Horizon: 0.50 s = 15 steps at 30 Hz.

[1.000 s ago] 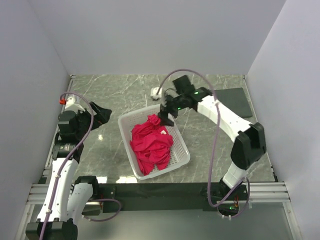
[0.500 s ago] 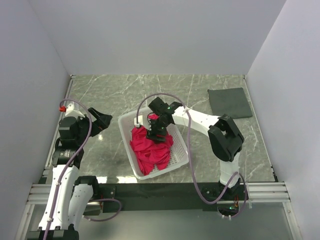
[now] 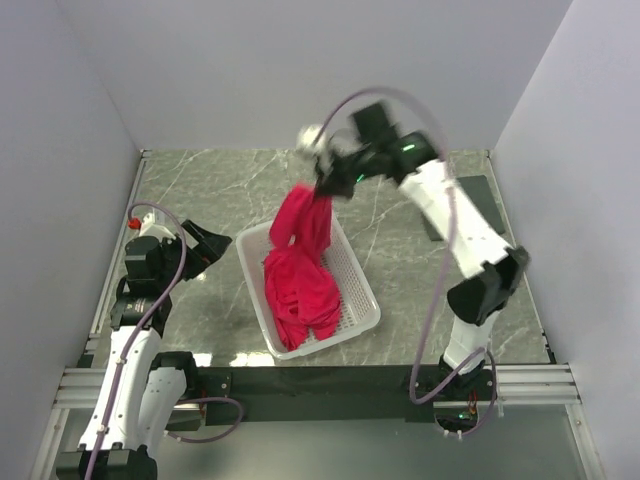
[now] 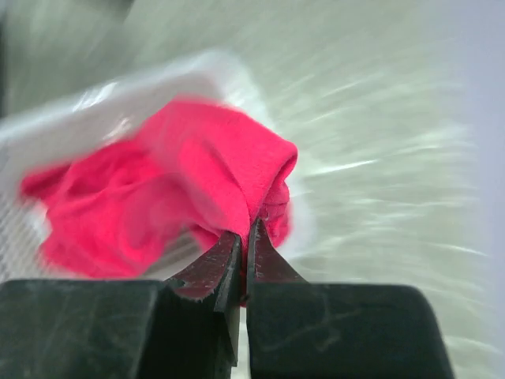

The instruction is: Fold and stack the t-shirts

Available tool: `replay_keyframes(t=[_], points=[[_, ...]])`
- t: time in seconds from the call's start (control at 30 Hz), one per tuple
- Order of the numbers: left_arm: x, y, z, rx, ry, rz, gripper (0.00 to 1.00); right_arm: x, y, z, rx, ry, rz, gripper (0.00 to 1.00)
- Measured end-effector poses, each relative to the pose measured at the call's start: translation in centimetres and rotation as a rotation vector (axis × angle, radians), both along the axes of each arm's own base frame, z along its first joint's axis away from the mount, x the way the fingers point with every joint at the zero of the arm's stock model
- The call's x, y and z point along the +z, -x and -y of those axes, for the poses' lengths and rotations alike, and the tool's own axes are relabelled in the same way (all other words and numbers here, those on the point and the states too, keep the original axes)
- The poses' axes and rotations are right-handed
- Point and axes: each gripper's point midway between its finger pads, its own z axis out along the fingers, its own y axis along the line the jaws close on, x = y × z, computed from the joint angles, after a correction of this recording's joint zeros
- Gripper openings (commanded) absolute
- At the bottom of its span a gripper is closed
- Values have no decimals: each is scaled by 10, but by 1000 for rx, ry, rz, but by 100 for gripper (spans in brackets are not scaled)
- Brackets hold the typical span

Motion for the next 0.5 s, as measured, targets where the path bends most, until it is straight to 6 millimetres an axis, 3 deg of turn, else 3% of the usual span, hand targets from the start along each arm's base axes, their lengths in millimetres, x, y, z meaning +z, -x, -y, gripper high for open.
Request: replay_keyframes(t=[0.1, 0.17, 0.23, 0.37, 0.5], points=[[-3, -1, 2, -8, 15, -7, 99, 104, -31, 38, -139, -184, 175, 0], [-3, -1, 3, -12, 20, -9, 99, 162, -35, 66, -236, -283, 278, 0], [-4, -1, 4, -15, 25, -10, 99, 215, -26, 87, -313, -379, 374, 0], [-2, -3, 6, -24, 31, -1, 99, 313, 6, 111, -413, -588, 546, 0], [-1, -5, 6, -26, 31, 2, 99, 388, 30, 139, -515, -774, 697, 0]])
